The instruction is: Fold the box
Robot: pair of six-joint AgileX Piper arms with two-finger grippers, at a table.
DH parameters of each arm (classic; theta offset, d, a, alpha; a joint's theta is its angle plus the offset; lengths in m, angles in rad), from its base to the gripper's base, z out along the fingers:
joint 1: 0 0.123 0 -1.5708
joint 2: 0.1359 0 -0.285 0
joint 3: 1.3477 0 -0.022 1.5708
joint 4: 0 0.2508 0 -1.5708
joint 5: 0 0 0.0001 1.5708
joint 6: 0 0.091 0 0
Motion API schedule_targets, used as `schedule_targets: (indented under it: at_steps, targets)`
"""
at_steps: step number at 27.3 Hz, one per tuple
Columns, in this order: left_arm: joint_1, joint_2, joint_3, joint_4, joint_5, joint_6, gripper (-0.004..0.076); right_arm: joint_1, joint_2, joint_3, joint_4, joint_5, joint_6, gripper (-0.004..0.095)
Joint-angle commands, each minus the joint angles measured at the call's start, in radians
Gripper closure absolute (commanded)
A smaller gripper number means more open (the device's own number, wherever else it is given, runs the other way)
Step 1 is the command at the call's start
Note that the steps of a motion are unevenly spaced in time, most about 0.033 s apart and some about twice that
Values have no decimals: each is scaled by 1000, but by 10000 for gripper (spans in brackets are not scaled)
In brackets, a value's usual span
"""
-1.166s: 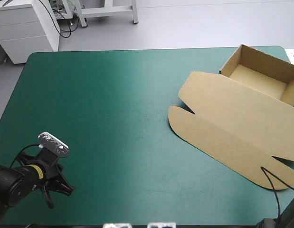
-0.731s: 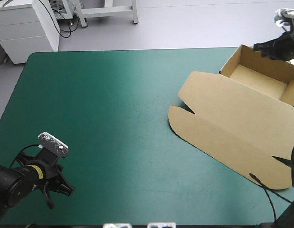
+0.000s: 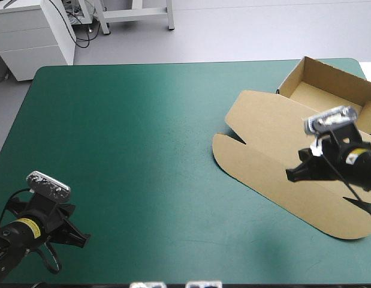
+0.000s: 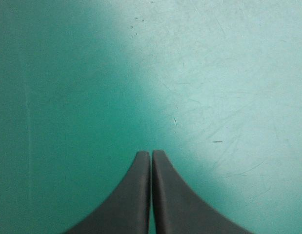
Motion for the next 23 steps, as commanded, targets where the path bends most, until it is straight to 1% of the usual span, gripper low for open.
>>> schedule_targets:
  at_steps: [1,2,4,6,10,17,19,23]
  targets:
    - [-7,-31,-14,-1,-73,-15,731,5,-167,136,15,-128,-14,916]
    - [-7,-52,3,-1,-99,-15,731,5,-246,226,15,-177,-23,916]
    - [-7,-70,51,-1,-120,-17,731,5,-354,334,22,-214,-34,919]
    - [-7,-74,96,-10,-114,-26,731,5,-424,407,43,-200,-37,926]
    - [-7,-74,143,-51,-134,-41,731,5,-512,494,65,-201,-44,926]
    - [-7,-74,222,-127,-266,-39,731,5,-645,604,75,-209,-44,926]
    - [-7,-74,242,-129,-280,-37,731,5,-678,626,81,-207,-44,926]
    - [-7,-74,265,-129,-275,-37,731,5,-712,635,83,-208,-42,926]
